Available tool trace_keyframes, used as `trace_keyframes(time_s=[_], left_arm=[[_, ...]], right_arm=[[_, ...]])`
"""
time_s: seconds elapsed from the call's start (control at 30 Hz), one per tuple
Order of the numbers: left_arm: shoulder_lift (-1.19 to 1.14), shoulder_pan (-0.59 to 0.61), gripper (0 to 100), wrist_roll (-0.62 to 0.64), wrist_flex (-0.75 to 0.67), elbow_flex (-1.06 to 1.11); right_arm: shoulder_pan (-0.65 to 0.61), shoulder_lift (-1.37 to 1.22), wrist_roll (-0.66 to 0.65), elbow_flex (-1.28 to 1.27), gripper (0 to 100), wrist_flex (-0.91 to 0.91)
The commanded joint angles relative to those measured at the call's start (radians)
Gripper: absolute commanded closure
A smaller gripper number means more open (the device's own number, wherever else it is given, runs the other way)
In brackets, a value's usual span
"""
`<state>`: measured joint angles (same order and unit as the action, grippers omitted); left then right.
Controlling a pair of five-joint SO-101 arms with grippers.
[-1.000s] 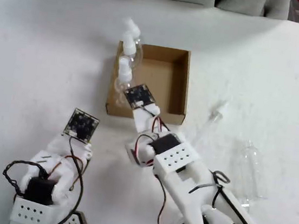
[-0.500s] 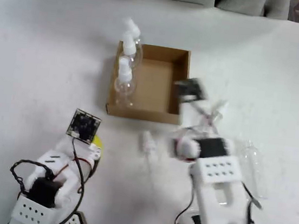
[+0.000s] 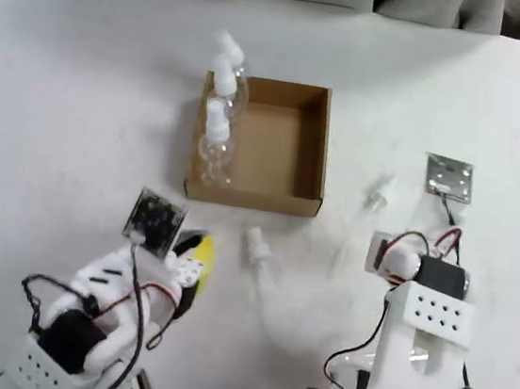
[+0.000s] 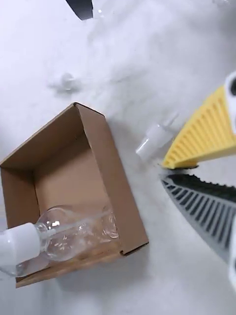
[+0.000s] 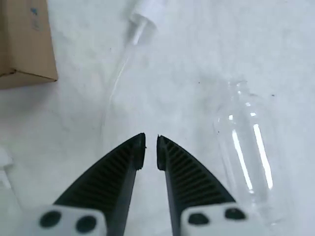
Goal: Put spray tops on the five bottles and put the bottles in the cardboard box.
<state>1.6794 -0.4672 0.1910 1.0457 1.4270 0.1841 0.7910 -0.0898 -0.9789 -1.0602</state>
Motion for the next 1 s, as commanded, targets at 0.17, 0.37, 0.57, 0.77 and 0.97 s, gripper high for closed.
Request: trace_keyframes(time_s=[0.17, 0.37, 0.57, 0.77, 0.97], left_arm=[[-0.647, -0.062, 97, 0.229, -0.222, -0.339], [-0.935, -0.189, 97, 0.420, -0.361, -0.385], [-1.101, -0.130, 89, 0.489, -0.516, -0.385], [-1.214, -0.091, 84, 0.491, -0.509, -0.442], [-1.397, -0.064, 82, 0.491, -0.417, -0.577]], right_arm=[[0.015, 0.021, 0.000, -0.063, 98.0, 0.131], [0.013, 0.021, -0.006, -0.066, 98.1, 0.131], [0.007, 0.021, -0.009, -0.068, 98.1, 0.131], [0.007, 0.021, -0.009, -0.068, 98.1, 0.131], [0.005, 0.021, -0.009, -0.069, 98.1, 0.131]])
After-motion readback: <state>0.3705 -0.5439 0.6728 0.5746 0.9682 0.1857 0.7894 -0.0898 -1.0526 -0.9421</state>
